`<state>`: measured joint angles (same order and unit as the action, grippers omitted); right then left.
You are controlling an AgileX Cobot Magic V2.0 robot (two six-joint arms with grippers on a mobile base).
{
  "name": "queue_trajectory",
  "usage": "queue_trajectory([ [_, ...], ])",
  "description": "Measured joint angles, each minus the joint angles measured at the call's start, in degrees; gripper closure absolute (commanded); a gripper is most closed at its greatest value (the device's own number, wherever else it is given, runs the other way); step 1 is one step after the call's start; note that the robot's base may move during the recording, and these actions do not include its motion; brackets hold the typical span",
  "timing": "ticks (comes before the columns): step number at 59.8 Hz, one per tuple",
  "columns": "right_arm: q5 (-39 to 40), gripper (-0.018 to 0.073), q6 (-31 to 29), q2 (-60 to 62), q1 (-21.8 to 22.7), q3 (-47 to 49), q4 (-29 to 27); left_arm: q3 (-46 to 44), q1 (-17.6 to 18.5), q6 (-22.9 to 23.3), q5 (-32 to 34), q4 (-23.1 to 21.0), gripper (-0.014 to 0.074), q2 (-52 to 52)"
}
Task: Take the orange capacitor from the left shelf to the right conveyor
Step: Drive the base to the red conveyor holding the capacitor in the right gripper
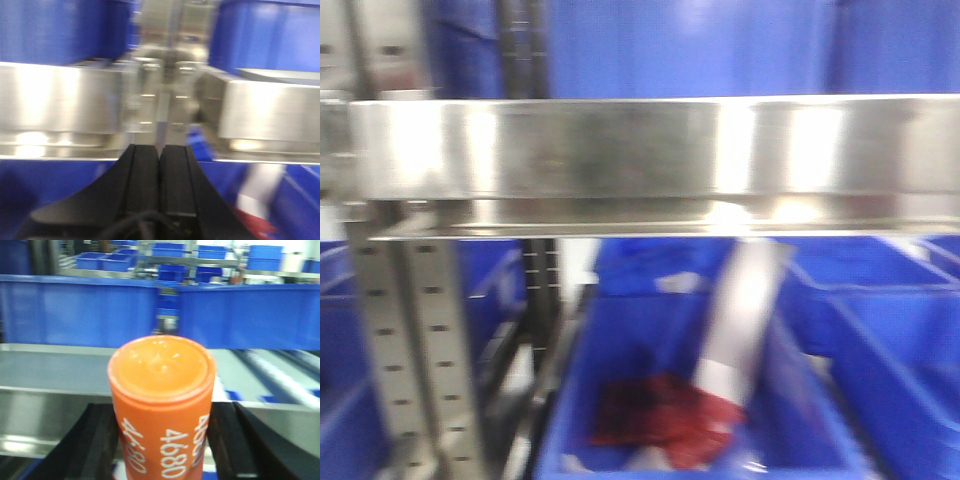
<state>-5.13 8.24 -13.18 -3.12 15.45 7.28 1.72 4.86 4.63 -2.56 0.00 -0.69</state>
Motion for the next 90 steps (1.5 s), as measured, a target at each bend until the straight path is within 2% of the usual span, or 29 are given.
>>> queue_trajectory([
  [90,0.0,0.04,0.0,0.0,0.0,0.0,0.1,0.0,0.0,0.0,0.0,0.0,0.0701,0.0],
])
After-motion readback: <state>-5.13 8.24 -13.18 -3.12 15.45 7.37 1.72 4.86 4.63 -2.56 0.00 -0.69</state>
